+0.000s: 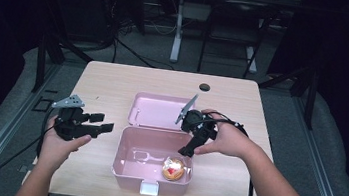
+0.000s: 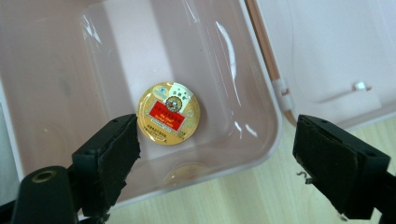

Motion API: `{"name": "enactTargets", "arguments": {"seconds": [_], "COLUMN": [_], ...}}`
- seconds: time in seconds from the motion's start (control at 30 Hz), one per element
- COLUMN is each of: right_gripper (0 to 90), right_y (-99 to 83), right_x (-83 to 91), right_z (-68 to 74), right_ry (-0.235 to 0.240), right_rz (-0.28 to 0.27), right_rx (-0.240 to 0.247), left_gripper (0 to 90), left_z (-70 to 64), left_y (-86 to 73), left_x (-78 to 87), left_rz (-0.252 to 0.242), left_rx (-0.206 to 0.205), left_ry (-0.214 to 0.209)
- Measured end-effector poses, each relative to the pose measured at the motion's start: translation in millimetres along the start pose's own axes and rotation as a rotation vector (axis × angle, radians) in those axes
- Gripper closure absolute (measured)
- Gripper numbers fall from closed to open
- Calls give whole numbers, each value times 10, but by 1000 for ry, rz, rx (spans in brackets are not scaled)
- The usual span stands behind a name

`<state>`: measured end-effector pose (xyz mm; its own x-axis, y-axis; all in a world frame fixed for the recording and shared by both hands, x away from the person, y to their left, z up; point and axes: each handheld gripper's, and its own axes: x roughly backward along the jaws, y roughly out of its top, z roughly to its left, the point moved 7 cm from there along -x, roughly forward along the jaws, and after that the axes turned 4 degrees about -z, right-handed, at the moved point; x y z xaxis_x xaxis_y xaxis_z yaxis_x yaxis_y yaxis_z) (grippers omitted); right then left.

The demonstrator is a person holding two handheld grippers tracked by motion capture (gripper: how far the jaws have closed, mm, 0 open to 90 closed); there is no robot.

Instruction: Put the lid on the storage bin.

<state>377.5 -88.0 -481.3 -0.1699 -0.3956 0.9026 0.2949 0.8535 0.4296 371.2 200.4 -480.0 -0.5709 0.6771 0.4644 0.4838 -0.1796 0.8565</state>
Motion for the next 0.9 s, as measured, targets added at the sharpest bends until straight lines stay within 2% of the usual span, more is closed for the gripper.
{"name": "enactTargets", "arguments": {"seconds": [0.1,0.2,0.3,0.5,0.57,0.6,0.73,0.9], "right_gripper": [139,139,149,184,184,184,161,213], "right_y": [-40,-60,-71,-118,-127,-154,-196,-210], "right_x": [12,39,75,94,84,59,33,41], "right_z": [4,-21,-49,-122,-133,-159,-195,-232], "right_ry": [3,-19,-35,-86,-89,-94,-93,-101], "right_rz": [-13,-35,-59,-96,-103,-111,-123,-164], "right_rx": [-16,-25,-40,-68,-84,-111,-140,-165], "left_gripper": [372,316,333,373,386,389,424,445], "left_z": [-17,-52,-74,-129,-134,-150,-175,-213], "left_y": [1,-14,-27,-30,-31,-34,-39,-54], "left_x": [-4,-16,-38,-72,-78,-89,-104,-134], "left_rz": [4,14,31,20,22,25,22,30], "left_rx": [-17,-50,-56,-49,-54,-53,-54,-48], "left_ry": [-2,-13,-10,-31,-34,-40,-52,-77]}}
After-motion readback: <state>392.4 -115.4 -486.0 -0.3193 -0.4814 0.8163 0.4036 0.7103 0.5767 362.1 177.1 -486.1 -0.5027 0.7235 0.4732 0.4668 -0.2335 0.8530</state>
